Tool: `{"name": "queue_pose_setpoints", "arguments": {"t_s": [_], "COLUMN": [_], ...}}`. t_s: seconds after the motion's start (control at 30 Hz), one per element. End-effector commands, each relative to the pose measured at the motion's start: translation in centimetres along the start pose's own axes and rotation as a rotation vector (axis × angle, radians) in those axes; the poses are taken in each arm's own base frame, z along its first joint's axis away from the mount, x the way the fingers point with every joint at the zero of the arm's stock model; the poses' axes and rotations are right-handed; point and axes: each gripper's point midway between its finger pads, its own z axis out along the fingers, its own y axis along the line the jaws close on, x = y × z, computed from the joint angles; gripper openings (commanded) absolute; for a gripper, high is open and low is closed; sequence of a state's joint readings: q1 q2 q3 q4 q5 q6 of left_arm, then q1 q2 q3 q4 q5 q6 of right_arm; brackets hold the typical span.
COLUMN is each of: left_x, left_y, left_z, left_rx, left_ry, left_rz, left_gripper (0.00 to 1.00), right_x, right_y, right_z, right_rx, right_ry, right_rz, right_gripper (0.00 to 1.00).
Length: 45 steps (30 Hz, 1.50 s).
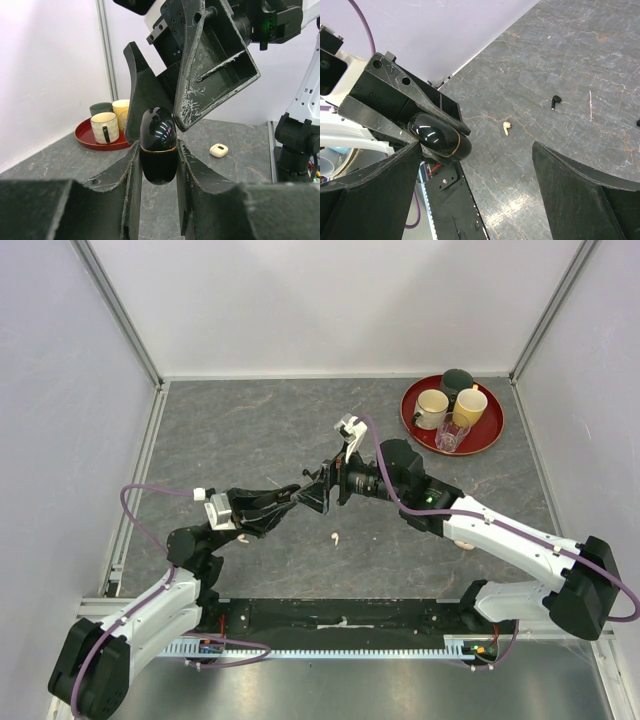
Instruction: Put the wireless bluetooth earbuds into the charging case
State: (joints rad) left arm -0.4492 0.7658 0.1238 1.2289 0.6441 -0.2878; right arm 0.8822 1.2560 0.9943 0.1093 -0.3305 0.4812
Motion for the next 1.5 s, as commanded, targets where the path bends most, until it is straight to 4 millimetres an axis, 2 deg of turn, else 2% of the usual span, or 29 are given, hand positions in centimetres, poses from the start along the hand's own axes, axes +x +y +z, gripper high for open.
{"name": "queue_pose_setpoints", "arguments": {"t_s": [0.0,0.5,0.67,0.97,1.47], "left_x": [-1.0,-2.0,-1.5,-1.3,-1.1], "left_y": [0.0,-1.8,-2.4,-2.6,-2.7], "left_z": [0.3,-0.1,-0.3,-0.4,-0.5], "left_rx": [0.007,0.081,0.113,0.122,0.127], "left_ry": [-0.038,-0.059,-0.031,-0.022,-0.013], "left_rz": [0.060,0.057,0.050,0.039,0.033], "left_gripper": [0.02,0.02,0.02,0.02,0.02], "right_x": [-0.4,-0.3,-0.8,-2.3,-2.9], "right_y": [-0.4,-1.5,-1.6,-0.6,-0.1], "right_z": [-0.2,0.8,0.8,1.0,1.2], "right_rx": [0.029,0.070,0.082,0.048,0.033], "right_ry": [-0.026,-0.028,-0.050,-0.081,-0.102], "right_rz": [-0.033,-0.012,-0.008,0.001,0.015], "right_gripper": [0.98,0.98,0.98,0.98,0.98]}}
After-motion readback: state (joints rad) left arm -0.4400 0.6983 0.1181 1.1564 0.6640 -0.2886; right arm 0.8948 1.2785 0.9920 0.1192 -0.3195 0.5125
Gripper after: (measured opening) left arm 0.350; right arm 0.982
